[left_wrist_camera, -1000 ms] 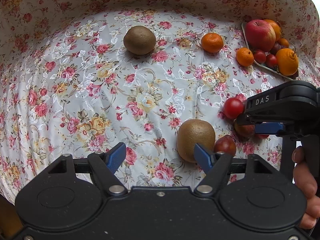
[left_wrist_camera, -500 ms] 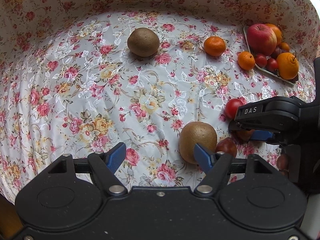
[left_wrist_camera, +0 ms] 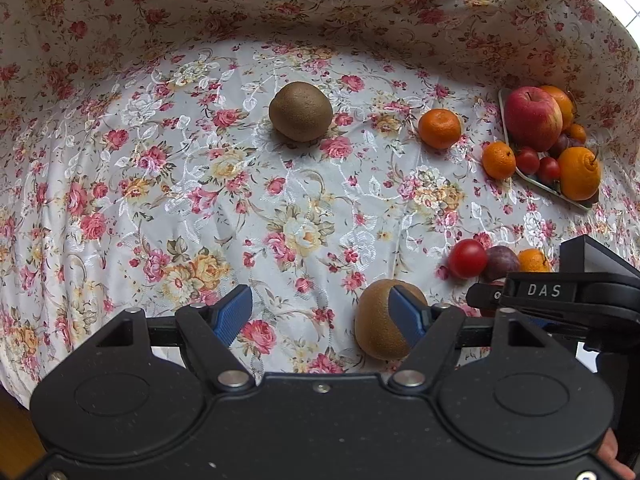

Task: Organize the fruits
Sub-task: 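Close the left tool on the brown kiwi while the right tool grasps the red-yellow plum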

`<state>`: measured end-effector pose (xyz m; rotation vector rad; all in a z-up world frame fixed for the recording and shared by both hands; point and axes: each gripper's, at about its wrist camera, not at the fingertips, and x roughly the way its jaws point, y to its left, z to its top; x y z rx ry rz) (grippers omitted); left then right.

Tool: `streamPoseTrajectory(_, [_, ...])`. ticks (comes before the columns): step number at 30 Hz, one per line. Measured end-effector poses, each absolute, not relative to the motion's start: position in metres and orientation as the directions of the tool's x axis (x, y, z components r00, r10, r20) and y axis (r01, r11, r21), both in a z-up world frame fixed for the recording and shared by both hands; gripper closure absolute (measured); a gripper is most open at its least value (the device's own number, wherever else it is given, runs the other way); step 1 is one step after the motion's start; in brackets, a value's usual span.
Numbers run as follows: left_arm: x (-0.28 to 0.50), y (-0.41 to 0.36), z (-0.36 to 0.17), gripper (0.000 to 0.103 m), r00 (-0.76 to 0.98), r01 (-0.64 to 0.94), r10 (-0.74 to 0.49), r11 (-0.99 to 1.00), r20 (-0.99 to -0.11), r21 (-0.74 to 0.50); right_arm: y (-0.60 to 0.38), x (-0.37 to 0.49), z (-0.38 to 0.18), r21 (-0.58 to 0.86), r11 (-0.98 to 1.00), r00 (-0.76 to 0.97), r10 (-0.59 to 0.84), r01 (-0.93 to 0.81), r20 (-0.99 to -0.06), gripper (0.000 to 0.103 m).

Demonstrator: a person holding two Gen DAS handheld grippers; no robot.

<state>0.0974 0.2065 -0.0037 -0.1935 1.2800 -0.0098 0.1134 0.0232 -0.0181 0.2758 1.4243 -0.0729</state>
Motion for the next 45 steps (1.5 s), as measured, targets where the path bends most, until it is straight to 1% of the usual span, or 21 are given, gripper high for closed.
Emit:
streamPoseTrajectory(5, [0.099,0.192,-0.005,0.028,0.279,-0.072,-0.134,0.984,-0.951,-0.160,0.009,0.109,0.004,0.179,0.951,0.152,0.143,0.254,-0.978,0.065])
streamPoseTrajectory(9, [0.096,0.181,-0.004,0.028,0.290,-0.041,-0.139,0.987,-0.947,-0.158,-0.008,0.102,0.025,0.231,0.930,0.204,0.176,0.285,-0.963,0.065])
streamPoseTrajectory(12, [0.096,0.176,-0.004,0.027,0.291,-0.043,-0.173,0.980,-0.941,-0.193,-0.015,0.102,0.029,0.188,0.933,0.216,0.124,0.307,-0.968,0.065])
streamPoseTrajectory(14, [0.096,0.173,-0.005,0.027,0.291,-0.045,-0.173,0.980,-0.941,-0.194,-0.014,0.103,0.031,0.157,0.942,0.226,0.090,0.298,-0.970,0.065])
streamPoseTrajectory(17, [0.096,0.164,-0.011,0.027,0.276,-0.025,-0.158,0.985,-0.948,-0.171,-0.014,0.101,0.035,0.138,0.954,0.240,0.072,0.267,-0.968,0.065])
streamPoseTrajectory(21, [0.094,0.153,-0.019,0.027,0.257,-0.002,-0.147,0.988,-0.955,-0.153,-0.018,0.099,0.040,0.186,0.948,0.250,0.120,0.258,-0.961,0.065])
streamPoseTrajectory(31, [0.100,0.147,-0.047,0.026,0.239,-0.032,-0.040,0.998,-0.970,-0.049,-0.022,0.099,0.044,0.258,0.924,0.251,0.189,0.281,-0.949,0.064])
streamPoseTrajectory(36, [0.104,0.146,-0.061,0.026,0.211,-0.039,-0.029,0.999,-0.977,-0.038,-0.020,0.101,0.041,0.259,0.922,0.237,0.194,0.287,-0.952,0.064])
streamPoseTrajectory(40, [0.104,0.142,-0.063,0.022,0.226,-0.023,-0.002,1.000,-0.974,-0.008,-0.020,0.101,0.038,0.253,0.922,0.227,0.190,0.294,-0.955,0.064])
streamPoseTrajectory(45, [0.106,0.145,-0.064,0.021,0.224,-0.027,-0.012,0.999,-0.974,-0.019,-0.016,0.102,0.036,0.247,0.926,0.218,0.188,0.286,-0.958,0.064])
